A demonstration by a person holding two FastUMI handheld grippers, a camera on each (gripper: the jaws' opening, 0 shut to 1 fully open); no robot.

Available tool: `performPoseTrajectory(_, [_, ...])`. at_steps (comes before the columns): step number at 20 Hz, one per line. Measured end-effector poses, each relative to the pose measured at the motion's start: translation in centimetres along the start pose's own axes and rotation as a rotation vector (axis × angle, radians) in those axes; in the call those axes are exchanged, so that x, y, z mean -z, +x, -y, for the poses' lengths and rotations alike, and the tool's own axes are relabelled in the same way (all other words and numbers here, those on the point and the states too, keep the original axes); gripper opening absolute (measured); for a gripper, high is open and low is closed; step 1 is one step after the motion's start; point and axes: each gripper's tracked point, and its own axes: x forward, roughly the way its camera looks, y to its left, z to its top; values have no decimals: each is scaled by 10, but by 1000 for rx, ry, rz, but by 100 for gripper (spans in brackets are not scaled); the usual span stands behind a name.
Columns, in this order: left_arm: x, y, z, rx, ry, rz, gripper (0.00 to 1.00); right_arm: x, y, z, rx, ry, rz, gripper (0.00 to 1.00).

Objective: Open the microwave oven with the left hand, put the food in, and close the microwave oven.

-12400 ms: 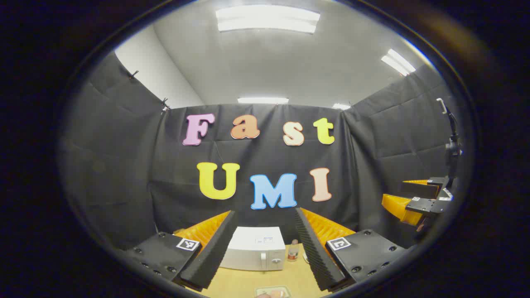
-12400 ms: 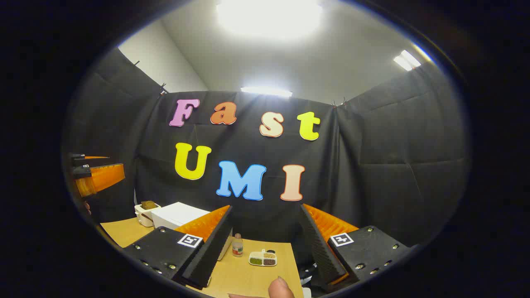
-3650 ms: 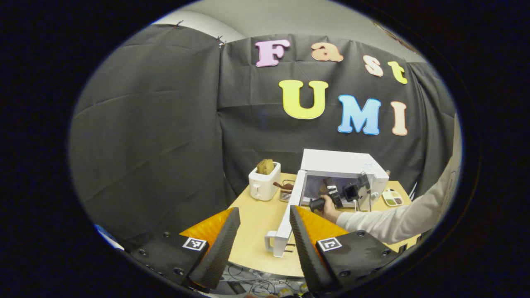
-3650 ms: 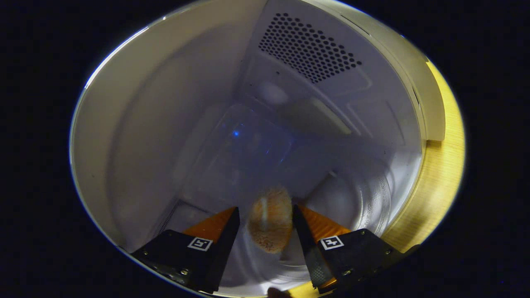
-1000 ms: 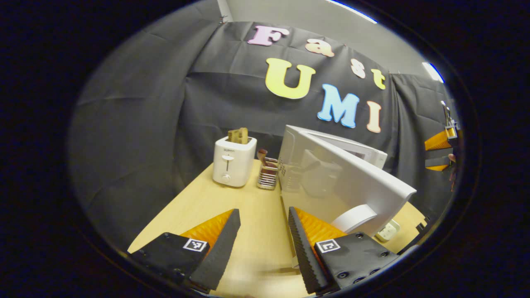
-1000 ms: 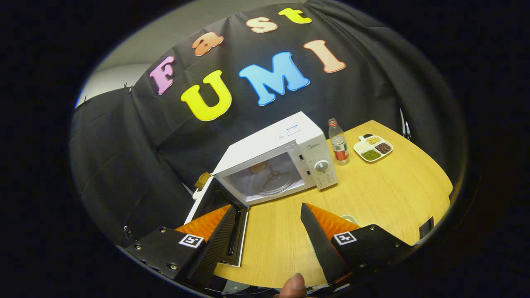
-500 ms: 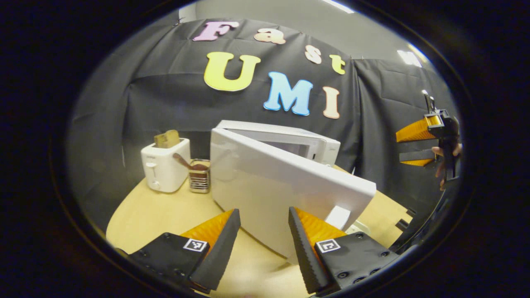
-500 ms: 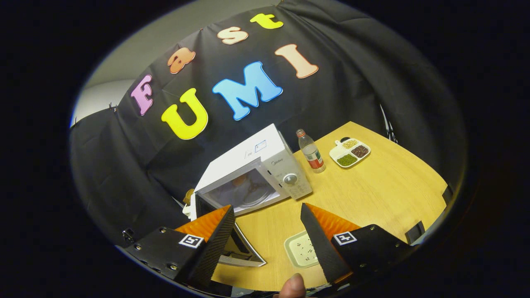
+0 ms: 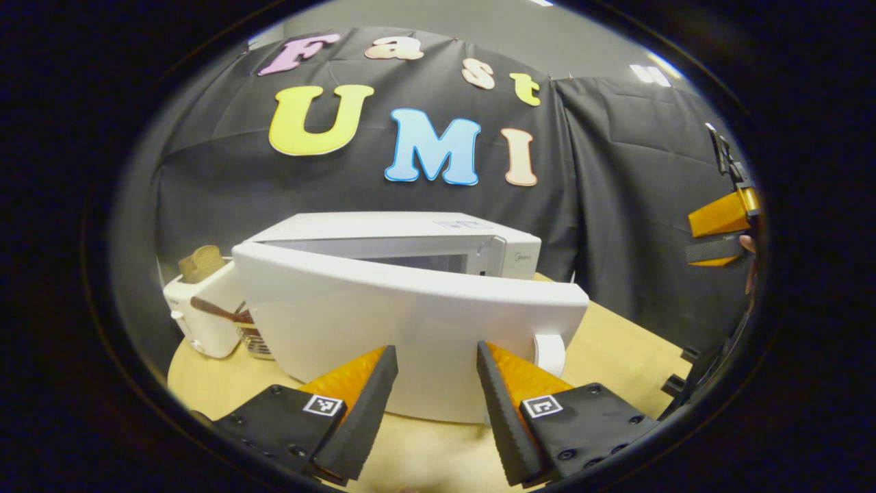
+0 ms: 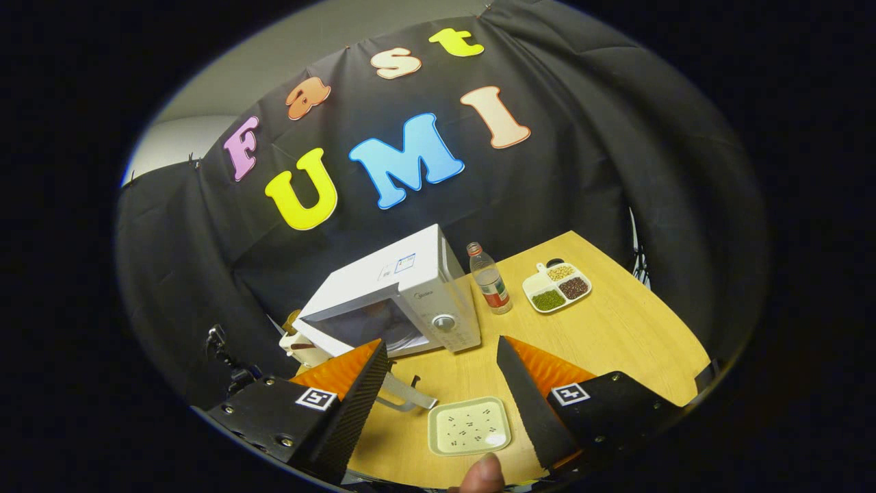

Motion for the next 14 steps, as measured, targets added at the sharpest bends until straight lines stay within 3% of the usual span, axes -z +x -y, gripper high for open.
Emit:
performPoseTrajectory(8, [-37, 88, -5, -47, 30, 28, 75, -12, 11, 41, 52, -36, 8, 98])
performPoseTrajectory(10, [-30, 96, 6, -13, -2, 2, 77, -16, 13, 44, 56, -36, 13, 98])
performPoseTrajectory(14, [-27, 100, 0, -52, -4, -11, 75, -20, 22, 49, 62, -29, 23, 98])
